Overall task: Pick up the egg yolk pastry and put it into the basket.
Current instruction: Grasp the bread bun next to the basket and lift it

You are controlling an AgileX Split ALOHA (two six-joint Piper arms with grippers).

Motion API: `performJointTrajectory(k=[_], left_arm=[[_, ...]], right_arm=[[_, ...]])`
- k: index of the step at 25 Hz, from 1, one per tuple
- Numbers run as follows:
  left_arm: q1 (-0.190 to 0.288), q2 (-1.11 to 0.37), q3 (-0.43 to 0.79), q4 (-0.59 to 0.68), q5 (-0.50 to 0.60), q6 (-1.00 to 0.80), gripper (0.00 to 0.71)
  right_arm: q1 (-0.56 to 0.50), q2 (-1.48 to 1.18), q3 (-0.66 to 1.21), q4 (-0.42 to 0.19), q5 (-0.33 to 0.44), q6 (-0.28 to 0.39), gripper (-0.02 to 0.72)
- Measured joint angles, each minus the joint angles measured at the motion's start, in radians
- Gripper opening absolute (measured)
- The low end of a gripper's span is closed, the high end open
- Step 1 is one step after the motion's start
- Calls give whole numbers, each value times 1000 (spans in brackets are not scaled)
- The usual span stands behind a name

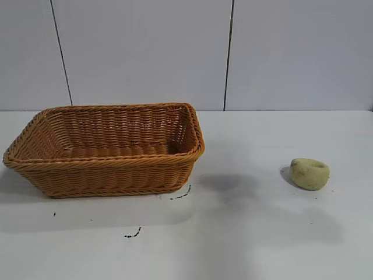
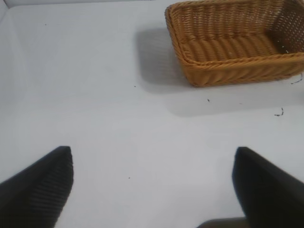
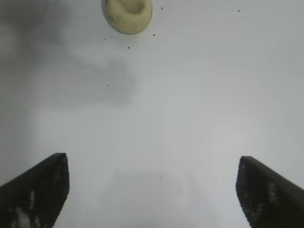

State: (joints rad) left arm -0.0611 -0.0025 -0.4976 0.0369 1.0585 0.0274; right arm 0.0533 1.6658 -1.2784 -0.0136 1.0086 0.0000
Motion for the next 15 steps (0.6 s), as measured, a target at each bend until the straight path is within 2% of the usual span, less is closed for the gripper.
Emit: performJointTrajectory(k=[8,15], left_arm=[[0,0,0,0,0,0,693],[0,0,0,0,0,0,693]], right_arm=[[16,261,-226,14,17,-13,685],[73,329,-249,19,2,-21,685]])
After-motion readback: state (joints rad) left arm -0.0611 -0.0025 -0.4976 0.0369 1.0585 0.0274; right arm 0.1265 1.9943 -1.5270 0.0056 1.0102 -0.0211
